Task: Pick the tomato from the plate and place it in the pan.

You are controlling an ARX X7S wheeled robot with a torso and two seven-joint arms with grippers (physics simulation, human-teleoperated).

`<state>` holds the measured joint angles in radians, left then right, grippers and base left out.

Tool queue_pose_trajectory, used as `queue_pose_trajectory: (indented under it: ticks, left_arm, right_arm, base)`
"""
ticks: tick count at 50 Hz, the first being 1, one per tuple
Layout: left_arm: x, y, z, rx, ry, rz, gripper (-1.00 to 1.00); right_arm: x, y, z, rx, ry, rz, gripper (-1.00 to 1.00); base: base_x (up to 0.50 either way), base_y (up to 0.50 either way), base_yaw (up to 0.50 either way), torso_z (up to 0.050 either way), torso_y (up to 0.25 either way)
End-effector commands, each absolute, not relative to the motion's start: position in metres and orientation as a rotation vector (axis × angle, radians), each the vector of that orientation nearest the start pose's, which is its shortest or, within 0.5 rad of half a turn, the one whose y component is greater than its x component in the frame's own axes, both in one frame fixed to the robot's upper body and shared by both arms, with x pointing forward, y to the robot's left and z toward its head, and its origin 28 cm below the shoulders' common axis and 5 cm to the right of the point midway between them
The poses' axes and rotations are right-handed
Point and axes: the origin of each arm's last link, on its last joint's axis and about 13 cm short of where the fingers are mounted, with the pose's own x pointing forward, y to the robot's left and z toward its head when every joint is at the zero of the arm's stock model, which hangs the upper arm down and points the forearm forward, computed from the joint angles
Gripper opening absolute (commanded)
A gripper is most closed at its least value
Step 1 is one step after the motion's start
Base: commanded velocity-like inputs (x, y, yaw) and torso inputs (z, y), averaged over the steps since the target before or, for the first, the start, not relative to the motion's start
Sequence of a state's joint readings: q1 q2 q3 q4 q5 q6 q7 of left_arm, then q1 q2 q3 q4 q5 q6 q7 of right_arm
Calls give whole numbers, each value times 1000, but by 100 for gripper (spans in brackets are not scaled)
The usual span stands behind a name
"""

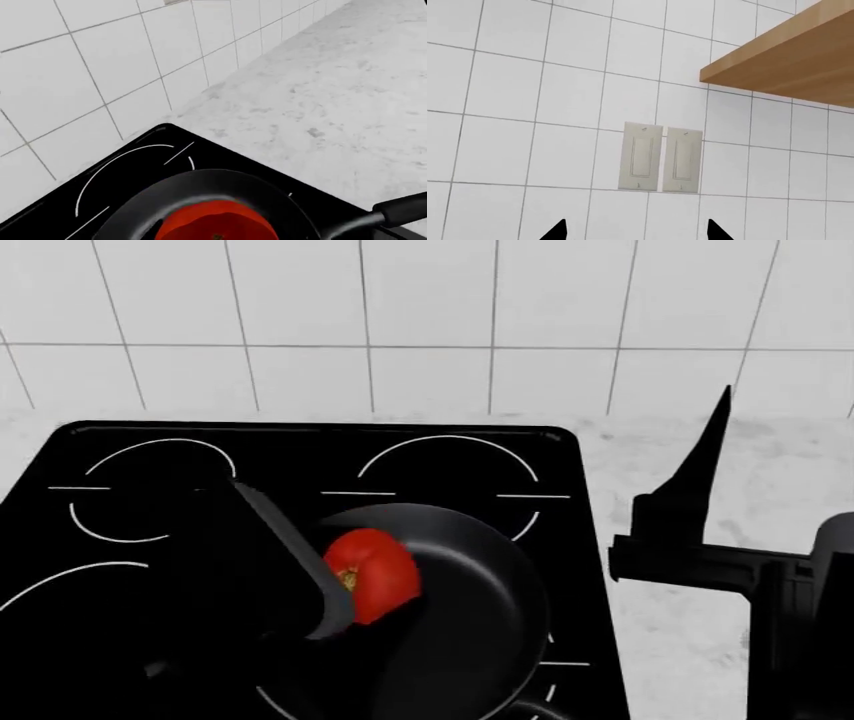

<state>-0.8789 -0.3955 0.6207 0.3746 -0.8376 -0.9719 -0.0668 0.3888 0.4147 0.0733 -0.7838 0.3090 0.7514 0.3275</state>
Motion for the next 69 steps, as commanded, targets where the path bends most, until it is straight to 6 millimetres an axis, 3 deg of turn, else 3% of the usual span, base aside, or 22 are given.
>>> queue_pose_trajectory:
  ticks: [1, 6, 7, 21, 23, 27, 34, 37, 41, 47, 55, 57, 64, 69]
  left_arm:
    - [271, 154, 185, 270, 189, -844, -100]
    - [269, 154, 184, 275, 192, -846, -100]
    - [269, 154, 185, 276, 186, -850, 100]
    - [268, 153, 196, 254, 143, -851, 100]
    - [265, 154, 208, 235, 101, -851, 100]
    - [256, 162, 253, 175, -48, -812, 100]
    - [235, 193, 322, 133, -328, -637, 100]
    - [226, 208, 332, 117, -390, -544, 100]
    - [232, 235, 322, 66, -376, -344, 100]
    - [228, 261, 279, -23, -315, -102, 100]
    - [227, 257, 212, 42, -265, 37, 100]
    - [227, 257, 201, -7, -246, 61, 100]
    - [227, 257, 183, -31, -225, 82, 100]
    - [229, 258, 179, -40, -211, 80, 100]
  right_arm:
    - [217, -153, 198, -124, -352, -222, 100]
    - [217, -154, 195, -119, -344, -221, 100]
    - [217, -154, 194, -118, -342, -221, 100]
    - [218, -152, 194, -115, -340, -212, 100]
    - [218, -152, 194, -115, -341, -211, 100]
    - [219, -152, 195, -119, -344, -210, 100]
    - [220, -152, 197, -122, -351, -205, 100]
    - [221, -153, 199, -129, -354, -205, 100]
    - [225, -153, 200, -138, -357, -187, 100]
    - [229, -154, 200, -149, -353, -160, 100]
    - [228, -157, 197, -148, -338, -136, 100]
    - [229, -157, 195, -115, -326, -125, 100]
    - [242, -141, 171, -53, -261, -53, 100]
    - [247, -138, 170, -45, -256, -50, 100]
  base:
    - [29, -21, 0, 0, 0]
    - [23, -18, 3, 0, 0]
    - [22, -16, 0, 0, 0]
    - [10, -8, 1, 0, 0]
    - [0, 0, 0, 0, 0]
    - [0, 0, 0, 0, 0]
    - [0, 0, 0, 0, 0]
    - [0, 0, 0, 0, 0]
    - [0, 0, 0, 0, 0]
    - [0, 0, 0, 0, 0]
    - [0, 0, 0, 0, 0]
    - [0, 0, 0, 0, 0]
    - [0, 0, 0, 0, 0]
    - [0, 0, 0, 0, 0]
